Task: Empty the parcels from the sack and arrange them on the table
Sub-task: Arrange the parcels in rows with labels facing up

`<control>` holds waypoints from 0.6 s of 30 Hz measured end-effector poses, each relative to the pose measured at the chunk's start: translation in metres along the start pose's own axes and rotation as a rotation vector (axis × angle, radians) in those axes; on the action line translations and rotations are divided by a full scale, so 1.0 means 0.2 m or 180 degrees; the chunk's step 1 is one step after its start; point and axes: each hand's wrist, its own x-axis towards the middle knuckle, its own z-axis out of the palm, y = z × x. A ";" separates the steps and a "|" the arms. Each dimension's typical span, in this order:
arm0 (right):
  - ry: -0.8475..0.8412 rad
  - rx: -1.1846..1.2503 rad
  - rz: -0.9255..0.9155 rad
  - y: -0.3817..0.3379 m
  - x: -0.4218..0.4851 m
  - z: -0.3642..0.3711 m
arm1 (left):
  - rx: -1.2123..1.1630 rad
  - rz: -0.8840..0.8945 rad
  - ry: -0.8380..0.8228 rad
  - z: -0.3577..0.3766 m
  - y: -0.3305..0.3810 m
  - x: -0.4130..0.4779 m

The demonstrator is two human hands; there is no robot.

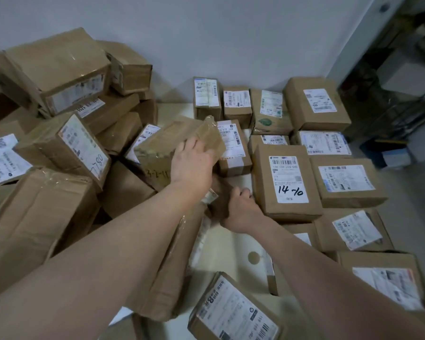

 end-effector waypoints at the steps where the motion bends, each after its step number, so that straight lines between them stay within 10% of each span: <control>1: -0.0219 0.0163 0.0077 0.01 -0.01 -0.03 | 0.0139 -0.0051 -0.0004 0.00 -0.01 0.00; 9: -0.1336 0.0966 0.0662 0.06 -0.15 -0.16 | 0.0176 -0.0123 -0.0120 -0.01 0.00 -0.04; 18: -0.0348 -0.0324 0.0416 0.00 -0.21 -0.17 | -0.0586 0.0363 -0.0365 0.09 0.07 -0.11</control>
